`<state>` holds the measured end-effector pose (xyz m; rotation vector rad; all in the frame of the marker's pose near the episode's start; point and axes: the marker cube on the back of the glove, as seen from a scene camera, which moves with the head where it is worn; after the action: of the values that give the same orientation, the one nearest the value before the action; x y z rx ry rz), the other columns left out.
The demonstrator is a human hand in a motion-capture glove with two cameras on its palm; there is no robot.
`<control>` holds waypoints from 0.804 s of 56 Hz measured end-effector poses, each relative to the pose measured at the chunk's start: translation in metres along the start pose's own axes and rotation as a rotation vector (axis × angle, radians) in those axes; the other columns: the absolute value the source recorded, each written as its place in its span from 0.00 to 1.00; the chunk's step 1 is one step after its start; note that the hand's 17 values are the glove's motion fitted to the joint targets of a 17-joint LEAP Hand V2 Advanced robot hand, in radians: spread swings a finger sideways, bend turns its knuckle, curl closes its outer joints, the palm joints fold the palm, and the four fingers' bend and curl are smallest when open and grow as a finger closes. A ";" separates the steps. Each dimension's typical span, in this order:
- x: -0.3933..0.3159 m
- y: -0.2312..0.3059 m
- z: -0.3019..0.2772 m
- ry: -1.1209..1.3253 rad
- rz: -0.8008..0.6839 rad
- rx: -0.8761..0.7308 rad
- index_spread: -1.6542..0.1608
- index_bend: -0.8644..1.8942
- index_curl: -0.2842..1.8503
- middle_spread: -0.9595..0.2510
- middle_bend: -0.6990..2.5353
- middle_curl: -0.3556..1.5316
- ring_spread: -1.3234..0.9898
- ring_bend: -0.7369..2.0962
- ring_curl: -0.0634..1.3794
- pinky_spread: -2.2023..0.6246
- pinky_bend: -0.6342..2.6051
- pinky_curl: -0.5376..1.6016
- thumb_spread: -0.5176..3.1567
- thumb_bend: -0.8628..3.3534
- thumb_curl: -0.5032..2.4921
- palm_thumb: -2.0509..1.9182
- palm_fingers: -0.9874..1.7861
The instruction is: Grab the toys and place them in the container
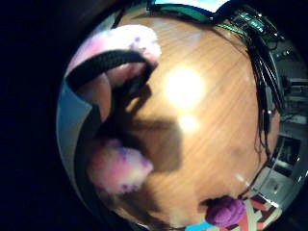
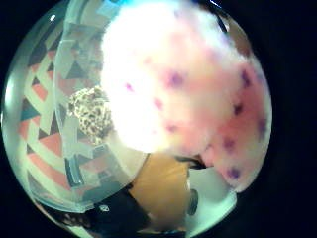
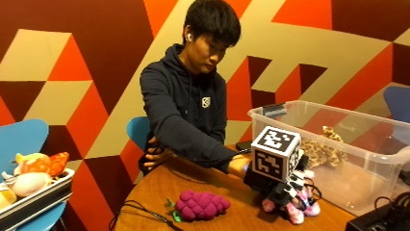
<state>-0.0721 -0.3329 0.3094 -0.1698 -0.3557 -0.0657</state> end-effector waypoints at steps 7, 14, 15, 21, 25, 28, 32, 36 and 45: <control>0.005 0.008 -0.012 0.064 0.022 0.014 0.83 0.56 0.45 0.68 0.37 0.36 0.46 0.61 0.41 0.65 0.49 0.42 0.32 0.26 0.42 0.75 0.74; 0.006 0.024 -0.043 0.046 0.058 0.005 0.84 0.59 0.49 0.63 0.40 0.41 0.43 0.62 0.45 0.64 0.50 0.45 0.24 0.26 0.44 0.74 0.73; 0.003 0.028 -0.050 0.046 0.060 0.012 0.84 0.59 0.50 0.63 0.41 0.41 0.42 0.62 0.46 0.64 0.51 0.45 0.23 0.25 0.44 0.74 0.73; -0.029 0.057 -0.112 0.097 0.053 0.096 0.83 0.59 0.52 0.59 0.41 0.43 0.40 0.63 0.49 0.63 0.54 0.48 0.21 0.24 0.44 0.72 0.68; -0.041 0.065 -0.161 0.112 0.019 0.159 0.83 0.58 0.54 0.57 0.42 0.45 0.39 0.63 0.51 0.63 0.56 0.49 0.20 0.24 0.45 0.72 0.66; -0.054 0.069 -0.197 0.104 -0.002 0.214 0.82 0.58 0.54 0.56 0.42 0.46 0.38 0.64 0.52 0.63 0.57 0.50 0.19 0.24 0.45 0.72 0.65; -0.083 0.076 -0.227 0.075 -0.052 0.274 0.82 0.59 0.55 0.54 0.43 0.48 0.37 0.65 0.53 0.63 0.58 0.51 0.19 0.24 0.46 0.71 0.64; -0.119 0.079 -0.242 0.033 -0.130 0.312 0.81 0.59 0.57 0.53 0.43 0.49 0.37 0.65 0.55 0.63 0.59 0.52 0.18 0.24 0.47 0.71 0.63; -0.179 0.062 -0.235 -0.015 -0.182 0.354 0.80 0.60 0.59 0.51 0.44 0.53 0.36 0.66 0.58 0.63 0.61 0.53 0.18 0.23 0.48 0.71 0.60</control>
<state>-0.1538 -0.3078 0.0202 0.2127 -0.3913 -0.1794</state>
